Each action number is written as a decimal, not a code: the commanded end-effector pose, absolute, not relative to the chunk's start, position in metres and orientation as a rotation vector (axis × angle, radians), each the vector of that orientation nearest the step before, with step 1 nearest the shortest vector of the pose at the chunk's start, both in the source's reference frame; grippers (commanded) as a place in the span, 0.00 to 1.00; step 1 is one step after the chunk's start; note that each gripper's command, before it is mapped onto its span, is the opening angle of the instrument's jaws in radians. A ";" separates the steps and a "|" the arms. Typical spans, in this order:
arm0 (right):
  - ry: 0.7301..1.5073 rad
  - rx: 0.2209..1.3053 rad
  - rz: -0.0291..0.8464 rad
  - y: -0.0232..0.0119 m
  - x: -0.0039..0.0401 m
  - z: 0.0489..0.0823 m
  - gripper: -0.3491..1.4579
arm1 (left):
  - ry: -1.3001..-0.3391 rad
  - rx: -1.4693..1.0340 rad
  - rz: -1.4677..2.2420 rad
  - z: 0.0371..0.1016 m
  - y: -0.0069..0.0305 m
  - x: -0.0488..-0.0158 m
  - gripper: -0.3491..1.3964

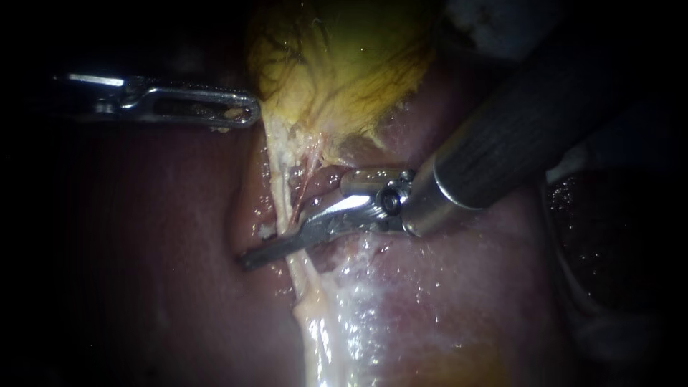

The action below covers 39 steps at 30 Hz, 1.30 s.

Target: Clipping first clip left tube

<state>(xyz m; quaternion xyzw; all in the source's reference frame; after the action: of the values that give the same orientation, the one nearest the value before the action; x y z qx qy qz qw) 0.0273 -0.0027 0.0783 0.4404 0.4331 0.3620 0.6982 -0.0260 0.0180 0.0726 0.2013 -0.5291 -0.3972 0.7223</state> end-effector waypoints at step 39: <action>0.996 0.845 0.759 0.0002 0.0135 0.0780 0.53 | -1.169 0.447 -0.875 0.0725 0.0180 -0.0255 0.00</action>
<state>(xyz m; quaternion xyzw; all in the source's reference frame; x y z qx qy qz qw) 0.0133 0.0003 0.0778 0.3831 0.4530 0.3405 0.7294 -0.0255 0.0180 0.0725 0.2023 -0.5293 -0.3965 0.7223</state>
